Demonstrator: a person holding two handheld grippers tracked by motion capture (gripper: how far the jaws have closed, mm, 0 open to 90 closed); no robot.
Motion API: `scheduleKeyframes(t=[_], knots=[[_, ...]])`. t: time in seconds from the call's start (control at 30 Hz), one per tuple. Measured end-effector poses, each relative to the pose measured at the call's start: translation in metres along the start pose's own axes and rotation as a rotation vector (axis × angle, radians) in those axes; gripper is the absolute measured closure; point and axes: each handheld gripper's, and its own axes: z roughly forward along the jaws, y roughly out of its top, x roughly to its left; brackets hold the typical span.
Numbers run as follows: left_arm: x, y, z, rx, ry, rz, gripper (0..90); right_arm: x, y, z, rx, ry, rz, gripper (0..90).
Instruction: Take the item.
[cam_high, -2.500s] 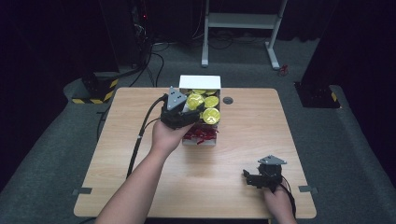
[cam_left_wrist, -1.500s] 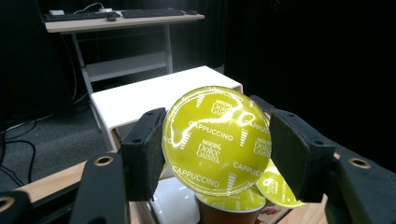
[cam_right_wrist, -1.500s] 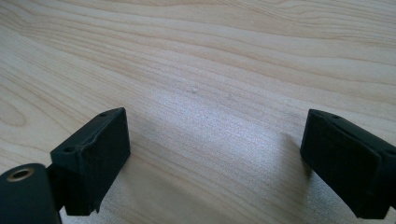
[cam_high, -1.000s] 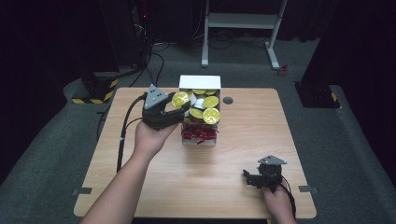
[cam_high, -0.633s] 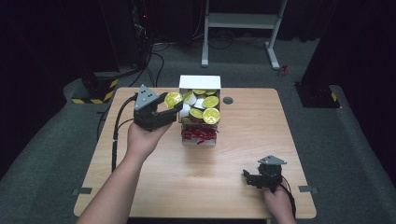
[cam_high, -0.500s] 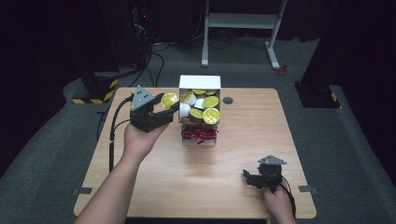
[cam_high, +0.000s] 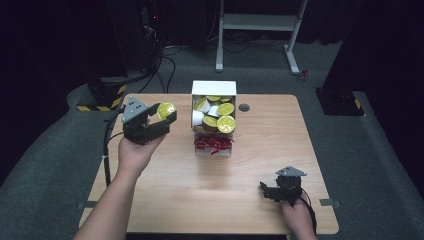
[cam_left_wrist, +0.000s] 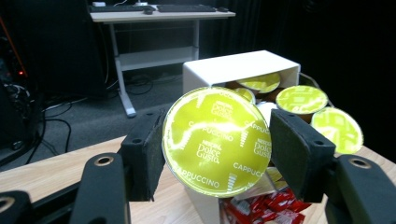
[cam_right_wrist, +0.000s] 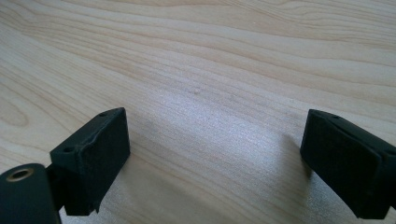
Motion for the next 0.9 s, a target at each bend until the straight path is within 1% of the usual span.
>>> scheduleKeyframes(t=[0.2, 0.37, 0.4, 0.43, 0.47, 0.5, 0.53, 0.57, 0.6, 0.7, 0.73, 0.8, 0.9], knots=[[0.006, -0.004, -0.006, -0.003, 0.016, 0.0, 39.0, 0.0, 0.0, 0.0, 0.002, 0.001, 0.002, 8.1], [0.01, -0.008, -0.007, 0.003, 0.03, 0.002, 39.0, 0.001, 0.0, 0.0, 0.003, 0.002, 0.004, 8.1], [0.013, -0.01, -0.008, 0.005, 0.034, -0.003, 38.9, 0.001, 0.0, 0.0, 0.003, 0.002, 0.004, 8.1], [0.013, -0.01, -0.008, 0.005, 0.034, -0.003, 38.9, 0.001, 0.0, 0.0, 0.003, 0.002, 0.004, 8.1], [0.017, -0.013, -0.009, 0.009, 0.04, -0.01, 38.9, 0.001, 0.0, 0.0, 0.003, 0.002, 0.004, 8.1], [0.017, -0.013, -0.009, 0.009, 0.04, -0.01, 38.9, 0.001, 0.0, 0.0, 0.003, 0.001, 0.003, 8.1], [0.021, -0.018, -0.009, 0.018, 0.052, -0.014, 38.9, 0.001, 0.0, 0.0, 0.003, 0.002, 0.004, 8.2], [0.021, -0.018, -0.009, 0.018, 0.052, -0.014, 38.9, 0.001, 0.0, 0.0, 0.003, 0.002, 0.004, 8.2], [0.026, -0.021, -0.01, 0.024, 0.061, -0.02, 38.9, 0.001, 0.0, 0.0, 0.004, 0.003, 0.006, 8.2], [0.029, -0.024, -0.011, 0.024, 0.067, -0.026, 38.9, 0.0, 0.0, 0.0, 0.003, 0.003, 0.003, 8.2], [0.031, -0.027, -0.012, 0.026, 0.069, -0.033, 38.9, 0.001, 0.0, 0.0, 0.004, 0.003, 0.006, 8.2], [0.035, -0.031, -0.012, 0.039, 0.082, -0.035, 38.9, 0.0, 0.0, 0.0, 0.003, 0.003, 0.003, 8.2], [0.039, -0.035, -0.011, 0.041, 0.089, -0.043, 38.9, 0.0, 0.0, 0.0, 0.003, 0.003, 0.003, 8.2]])
